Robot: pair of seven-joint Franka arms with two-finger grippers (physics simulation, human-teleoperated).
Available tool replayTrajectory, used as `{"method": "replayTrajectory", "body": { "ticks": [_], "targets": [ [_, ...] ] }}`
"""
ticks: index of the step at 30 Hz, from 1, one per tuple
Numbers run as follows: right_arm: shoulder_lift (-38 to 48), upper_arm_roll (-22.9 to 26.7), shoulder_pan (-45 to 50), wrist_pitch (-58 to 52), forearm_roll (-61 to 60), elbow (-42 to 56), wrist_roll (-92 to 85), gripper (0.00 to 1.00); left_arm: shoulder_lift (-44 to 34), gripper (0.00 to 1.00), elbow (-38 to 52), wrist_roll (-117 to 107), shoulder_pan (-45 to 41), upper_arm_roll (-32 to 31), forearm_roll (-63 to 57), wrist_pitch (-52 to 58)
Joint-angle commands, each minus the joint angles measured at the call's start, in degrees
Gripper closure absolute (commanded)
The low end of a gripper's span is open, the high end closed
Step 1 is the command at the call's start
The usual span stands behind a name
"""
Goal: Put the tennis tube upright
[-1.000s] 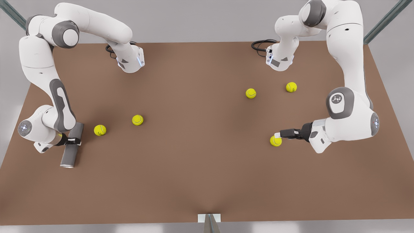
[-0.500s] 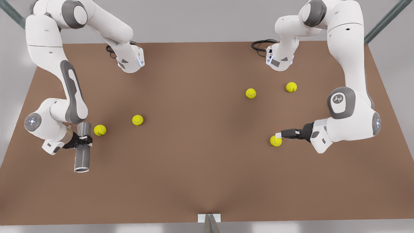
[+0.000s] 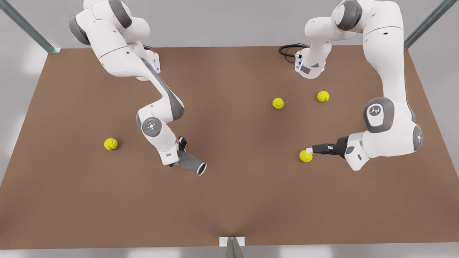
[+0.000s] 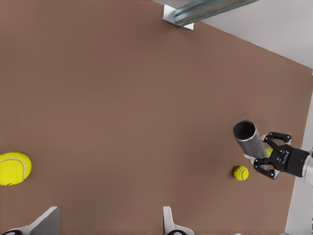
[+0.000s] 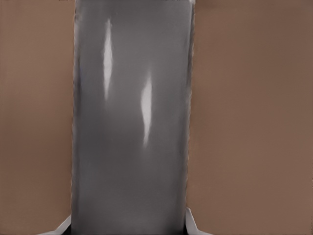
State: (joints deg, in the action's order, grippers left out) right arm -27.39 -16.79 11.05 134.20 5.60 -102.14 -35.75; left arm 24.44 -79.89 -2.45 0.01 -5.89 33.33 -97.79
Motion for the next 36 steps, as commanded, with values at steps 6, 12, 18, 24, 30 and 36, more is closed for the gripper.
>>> {"method": "replayTrajectory", "body": {
  "ticks": [6,12,18,24,30,36],
  "targets": [
    [-3.5,0.4,7.4,2.1,6.2,2.5,-1.0,0.21,0.4,0.01,0.0,-0.1,-0.4,-0.1,0.8,0.0],
    [-7.1,-0.2,14.5,1.7,11.5,7.0,-6.2,0.21,0.5,0.01,-0.1,-0.1,-0.6,-0.2,0.7,-1.2],
    [-11.8,-0.2,18.5,2.2,15.1,10.2,-8.4,0.2,0.7,0.01,-0.2,-0.1,-0.6,-0.3,0.7,-1.3],
    [-15.7,-0.1,19.1,3.9,18.3,11.9,-7.9,0.18,1.0,0.01,-0.1,-0.1,-0.7,-0.3,0.6,-1.3],
    [-18.0,0.1,19.2,5.0,17.8,13.2,-7.0,0.0,1.0,0.01,-0.2,-0.1,-0.8,-0.4,0.6,-1.3],
    [-17.4,0.0,19.1,4.3,17.6,14.3,-7.1,0.0,1.0,0.01,-0.2,-0.1,-0.7,-0.4,0.6,-1.2]
  ]
}}
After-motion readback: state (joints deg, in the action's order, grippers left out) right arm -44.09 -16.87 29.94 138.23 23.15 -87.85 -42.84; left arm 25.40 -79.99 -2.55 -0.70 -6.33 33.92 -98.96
